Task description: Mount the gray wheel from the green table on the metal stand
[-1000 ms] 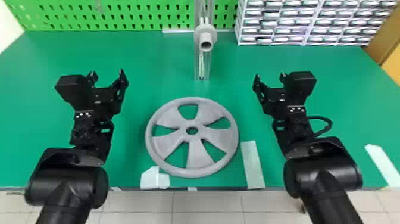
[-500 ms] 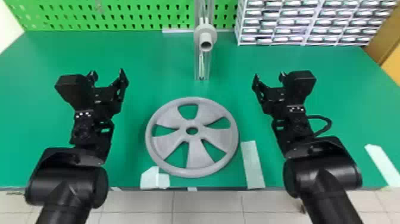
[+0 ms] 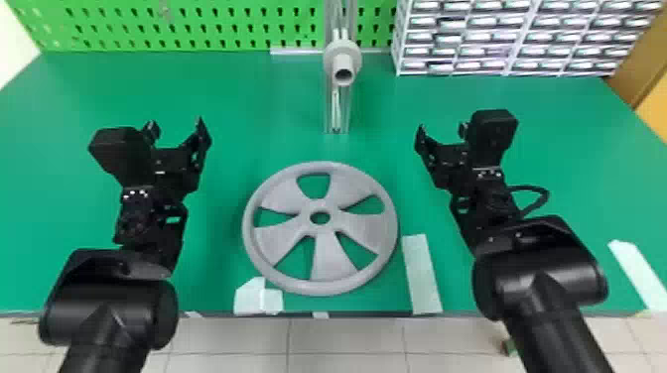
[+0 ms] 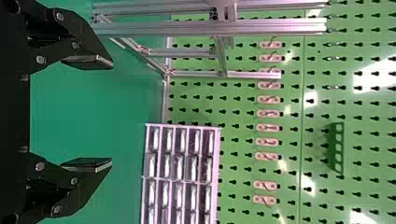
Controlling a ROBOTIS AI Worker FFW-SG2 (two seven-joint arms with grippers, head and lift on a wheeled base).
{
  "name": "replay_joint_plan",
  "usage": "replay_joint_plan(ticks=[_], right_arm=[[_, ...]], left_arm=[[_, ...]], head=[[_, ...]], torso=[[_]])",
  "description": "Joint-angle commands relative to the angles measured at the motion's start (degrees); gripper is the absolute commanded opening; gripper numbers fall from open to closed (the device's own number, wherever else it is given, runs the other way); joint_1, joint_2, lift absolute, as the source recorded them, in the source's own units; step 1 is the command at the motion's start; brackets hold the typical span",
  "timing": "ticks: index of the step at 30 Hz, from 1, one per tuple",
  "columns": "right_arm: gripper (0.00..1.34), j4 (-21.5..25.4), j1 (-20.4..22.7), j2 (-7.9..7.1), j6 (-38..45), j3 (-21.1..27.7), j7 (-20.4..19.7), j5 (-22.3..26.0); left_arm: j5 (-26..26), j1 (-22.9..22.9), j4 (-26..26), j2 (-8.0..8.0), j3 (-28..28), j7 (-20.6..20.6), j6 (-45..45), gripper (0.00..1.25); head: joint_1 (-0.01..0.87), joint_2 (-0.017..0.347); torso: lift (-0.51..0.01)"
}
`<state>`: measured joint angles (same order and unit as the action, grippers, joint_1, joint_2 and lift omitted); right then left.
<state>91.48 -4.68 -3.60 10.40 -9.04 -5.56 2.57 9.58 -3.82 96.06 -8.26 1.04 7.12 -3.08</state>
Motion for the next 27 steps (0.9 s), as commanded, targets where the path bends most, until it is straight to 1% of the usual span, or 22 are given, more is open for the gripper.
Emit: replay_joint_plan(ticks=[1,4,9,11,21,27], right_arm=[[0.82,2.0,-1.1,-0.36,6.4,-0.9,0.1,0.2],[0.82,3.4,-2.2,-0.36,10.9,-1.5,0.5,0.3],[0.82,5.9,-4.9,-0.27,20.7,-2.0,3.5,0.0],[0.82,6.6,-6.0,-0.45,24.3,-2.3,4.8,0.1],[0.82,9.2,-10.4,-0.62,36.2,-3.7,7.8,0.3],[0.82,9.5,-14.3,-1.06,43.7,-5.0,11.4,0.2]], left_arm=[[-0.1,0.0,0.0,0.0,-0.2,0.0,-0.1,0.75],[-0.1,0.1,0.0,0.0,-0.2,0.0,-0.1,0.76],[-0.1,0.1,0.0,0.0,-0.4,-0.1,-0.3,0.76],[0.0,0.1,0.0,0.0,-0.4,-0.1,-0.2,0.75],[0.0,0.0,0.0,0.0,-0.4,-0.1,-0.3,0.75],[0.0,0.0,0.0,0.0,-0.3,-0.1,-0.3,0.75]], head=[[0.867,0.052],[0.867,0.052],[0.867,0.052],[0.867,0.052],[0.867,0.052],[0.867,0.052]], torso=[[-0.1],[-0.1],[-0.1],[-0.1],[-0.1],[-0.1]])
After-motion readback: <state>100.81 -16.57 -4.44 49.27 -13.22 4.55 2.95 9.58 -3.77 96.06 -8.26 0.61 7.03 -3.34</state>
